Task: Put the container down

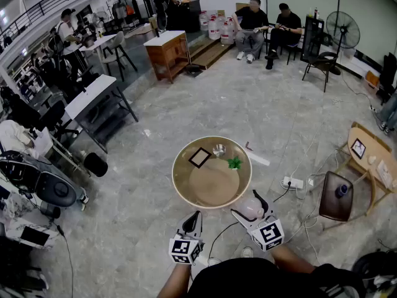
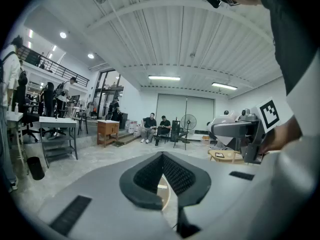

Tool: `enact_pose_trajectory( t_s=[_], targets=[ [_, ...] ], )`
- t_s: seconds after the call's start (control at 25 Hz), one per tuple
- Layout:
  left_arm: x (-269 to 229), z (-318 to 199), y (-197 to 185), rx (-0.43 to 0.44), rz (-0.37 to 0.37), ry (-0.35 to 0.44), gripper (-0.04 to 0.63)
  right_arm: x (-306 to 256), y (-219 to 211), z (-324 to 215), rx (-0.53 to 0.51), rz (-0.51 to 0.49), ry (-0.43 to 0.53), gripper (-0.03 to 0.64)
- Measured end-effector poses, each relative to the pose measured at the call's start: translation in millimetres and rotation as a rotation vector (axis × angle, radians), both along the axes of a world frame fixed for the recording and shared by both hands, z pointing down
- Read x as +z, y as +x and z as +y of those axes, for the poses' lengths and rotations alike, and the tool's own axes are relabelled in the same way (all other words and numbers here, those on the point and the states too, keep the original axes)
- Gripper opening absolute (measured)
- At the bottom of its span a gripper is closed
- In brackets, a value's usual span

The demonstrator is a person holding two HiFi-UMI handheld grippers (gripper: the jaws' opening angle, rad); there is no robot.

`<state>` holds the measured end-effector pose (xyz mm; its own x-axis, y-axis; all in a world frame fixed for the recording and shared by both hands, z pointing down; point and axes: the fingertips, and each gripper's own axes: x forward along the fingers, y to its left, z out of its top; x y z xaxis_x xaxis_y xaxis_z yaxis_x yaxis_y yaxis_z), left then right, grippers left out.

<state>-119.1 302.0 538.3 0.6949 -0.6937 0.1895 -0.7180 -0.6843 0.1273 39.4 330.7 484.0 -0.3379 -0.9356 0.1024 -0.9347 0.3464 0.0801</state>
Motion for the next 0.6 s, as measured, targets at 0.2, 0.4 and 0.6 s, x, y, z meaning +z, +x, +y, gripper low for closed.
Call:
enact_pose_trajectory(
  t_s=[0.2,0.4,0.6],
  targets=[
    [-4,-2,-12,0.009,0.001,-0.002,-0.006,0,-14,-4,-0.004,0.007,0.004,0.411],
    [-3,-5,-27,0.004,0.004,-0.011,-0.006,-4,-20,-8,0.02,-0.02,0.019,0.411],
    [0,-4,-29,0.028,0.003,-0.024,-0.006,-4,-24,-8,0.016,-0.027,0.043,0.411]
  ],
)
